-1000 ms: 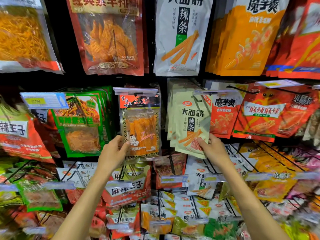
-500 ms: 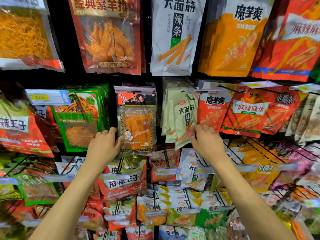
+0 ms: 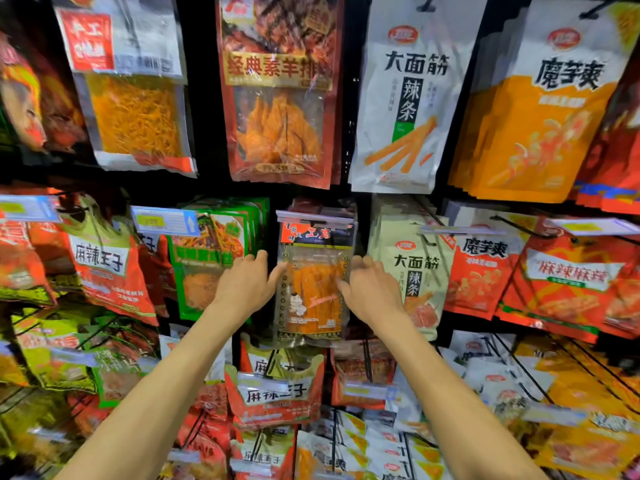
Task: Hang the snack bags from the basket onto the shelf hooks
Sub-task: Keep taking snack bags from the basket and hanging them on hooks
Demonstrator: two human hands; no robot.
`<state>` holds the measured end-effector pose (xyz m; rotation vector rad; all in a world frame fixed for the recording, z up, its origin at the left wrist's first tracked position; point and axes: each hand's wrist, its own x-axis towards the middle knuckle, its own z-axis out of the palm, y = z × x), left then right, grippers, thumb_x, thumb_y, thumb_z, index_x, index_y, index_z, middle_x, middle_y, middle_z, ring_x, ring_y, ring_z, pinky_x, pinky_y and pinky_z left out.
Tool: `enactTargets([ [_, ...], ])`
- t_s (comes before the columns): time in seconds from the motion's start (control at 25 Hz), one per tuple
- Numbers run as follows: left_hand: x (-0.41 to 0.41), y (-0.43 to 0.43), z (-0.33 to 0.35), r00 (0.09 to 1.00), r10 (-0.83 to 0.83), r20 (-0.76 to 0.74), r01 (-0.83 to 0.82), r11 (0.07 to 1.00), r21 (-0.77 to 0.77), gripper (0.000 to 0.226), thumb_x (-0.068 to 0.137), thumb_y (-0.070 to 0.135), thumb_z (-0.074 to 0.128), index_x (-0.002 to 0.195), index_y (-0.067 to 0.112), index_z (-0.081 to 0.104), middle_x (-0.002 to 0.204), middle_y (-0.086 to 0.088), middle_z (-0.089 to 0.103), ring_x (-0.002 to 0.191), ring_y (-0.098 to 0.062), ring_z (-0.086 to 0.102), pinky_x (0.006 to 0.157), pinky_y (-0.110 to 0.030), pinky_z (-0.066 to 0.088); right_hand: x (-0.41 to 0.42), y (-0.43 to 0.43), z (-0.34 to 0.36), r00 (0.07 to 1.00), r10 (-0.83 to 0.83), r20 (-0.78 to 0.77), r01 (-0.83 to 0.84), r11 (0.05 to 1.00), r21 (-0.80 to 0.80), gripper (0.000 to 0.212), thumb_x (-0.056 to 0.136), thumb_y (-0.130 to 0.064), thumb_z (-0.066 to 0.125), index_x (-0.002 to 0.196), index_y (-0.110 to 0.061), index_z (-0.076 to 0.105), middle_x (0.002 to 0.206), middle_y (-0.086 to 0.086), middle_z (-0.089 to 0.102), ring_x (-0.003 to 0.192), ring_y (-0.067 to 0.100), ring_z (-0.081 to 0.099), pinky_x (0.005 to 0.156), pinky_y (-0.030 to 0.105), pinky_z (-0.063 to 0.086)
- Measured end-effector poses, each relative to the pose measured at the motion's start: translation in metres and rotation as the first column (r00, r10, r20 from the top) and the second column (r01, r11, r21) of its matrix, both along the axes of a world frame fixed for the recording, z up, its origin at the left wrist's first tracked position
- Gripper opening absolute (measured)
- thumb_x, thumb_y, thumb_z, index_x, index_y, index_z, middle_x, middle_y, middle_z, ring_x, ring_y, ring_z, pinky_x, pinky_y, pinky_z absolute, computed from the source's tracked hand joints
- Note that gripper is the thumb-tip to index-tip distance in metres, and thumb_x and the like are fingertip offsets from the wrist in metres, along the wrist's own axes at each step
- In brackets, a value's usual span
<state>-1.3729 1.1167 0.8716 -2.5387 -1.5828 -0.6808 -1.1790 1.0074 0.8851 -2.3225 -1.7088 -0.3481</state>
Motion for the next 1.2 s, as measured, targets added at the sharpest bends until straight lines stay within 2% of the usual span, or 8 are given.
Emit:
enactTargets([
  [0.32,0.020,0.038,-0.015,0.929,-0.234,0.289,0.265,0.962,-0.073,0.084,0.093,0.072,0.022,0.157,0.018,0.011,0.158,-0.004,0.030,0.139,-0.024,0.040,0.104,-0.041,0.044,0.007,0.042,-0.006,0.934,-0.050,-0.354,0.074,0.996,0.055,0.085,0.097,-0.059,0.036,0.156,-0.013,-0.003,0.161,0.010,0.018,0.144,0.031,0.026,0.111,0.042,0.032],
  [0.52,0.041,0.059,-0.012,0.690,-0.333,0.643,0.533,0.835,-0.139,0.076,0.096,0.067,0.030,0.157,0.028,0.005,0.162,0.007,0.019,0.147,-0.013,0.024,0.120,-0.037,0.022,0.008,0.071,-0.017,0.813,0.068,-0.578,0.091,0.966,0.242,0.087,0.095,-0.054,0.046,0.156,-0.018,-0.005,0.160,0.010,0.023,0.141,0.030,0.035,0.111,0.037,0.034],
  [0.64,0.046,0.057,-0.007,0.655,-0.336,0.677,0.565,0.813,-0.143,0.065,0.100,0.055,0.032,0.156,0.028,0.011,0.146,0.018,0.032,0.134,-0.003,0.033,0.109,-0.023,0.025,0.006,0.080,-0.017,0.814,0.043,-0.579,0.146,0.950,0.275,0.079,0.096,-0.039,0.053,0.154,-0.015,0.005,0.146,0.019,0.044,0.125,0.034,0.051,0.100,0.040,0.046],
  [0.8,0.042,0.060,-0.010,0.587,-0.377,0.717,0.624,0.774,-0.104,0.056,0.100,0.056,0.031,0.152,0.038,0.024,0.148,0.015,0.044,0.134,-0.006,0.042,0.109,-0.025,0.033,0.008,0.083,-0.018,0.840,0.037,-0.542,0.166,0.933,0.319,0.073,0.094,-0.047,0.055,0.149,-0.012,0.021,0.133,0.017,0.054,0.117,0.032,0.056,0.093,0.039,0.048],
  [0.92,0.041,0.056,-0.017,0.514,-0.317,0.797,0.665,0.735,-0.136,0.053,0.099,0.054,0.036,0.149,0.045,0.022,0.146,0.030,0.036,0.135,0.004,0.034,0.106,-0.010,0.027,0.003,0.077,-0.031,0.641,0.240,-0.729,0.160,0.887,0.433,0.078,0.090,-0.041,0.063,0.152,-0.031,0.017,0.156,-0.002,0.031,0.135,0.019,0.043,0.098,0.027,0.049],
  [1.0,0.039,0.052,-0.032,0.459,-0.246,0.854,0.700,0.691,-0.177,0.064,0.096,0.063,0.038,0.152,0.046,0.014,0.152,0.034,0.020,0.140,0.008,0.019,0.113,-0.017,0.017,-0.004,0.069,-0.047,0.467,0.359,-0.808,0.168,0.862,0.479,0.081,0.088,-0.050,0.066,0.151,-0.045,0.015,0.157,-0.016,0.023,0.139,0.008,0.033,0.100,0.018,0.042],
  [1.12,0.034,0.049,-0.060,0.388,-0.155,0.908,0.744,0.635,-0.210,0.075,0.086,0.076,0.039,0.151,0.049,0.012,0.156,0.032,0.015,0.144,0.008,0.013,0.121,-0.036,0.012,-0.010,0.058,-0.077,0.356,0.368,-0.859,0.197,0.869,0.454,0.082,0.070,-0.078,0.065,0.139,-0.065,0.024,0.152,-0.016,0.039,0.138,0.010,0.040,0.112,0.041,0.038],
  [1.2,0.032,0.042,-0.073,0.367,-0.109,0.924,0.752,0.619,-0.226,0.082,0.080,0.080,0.042,0.151,0.050,0.013,0.155,0.035,0.015,0.143,0.010,0.013,0.121,-0.036,0.012,-0.012,0.053,-0.094,0.259,0.386,-0.885,0.179,0.881,0.437,0.084,0.066,-0.076,0.071,0.138,-0.064,0.029,0.146,-0.015,0.047,0.134,0.011,0.046,0.111,0.048,0.040],
])
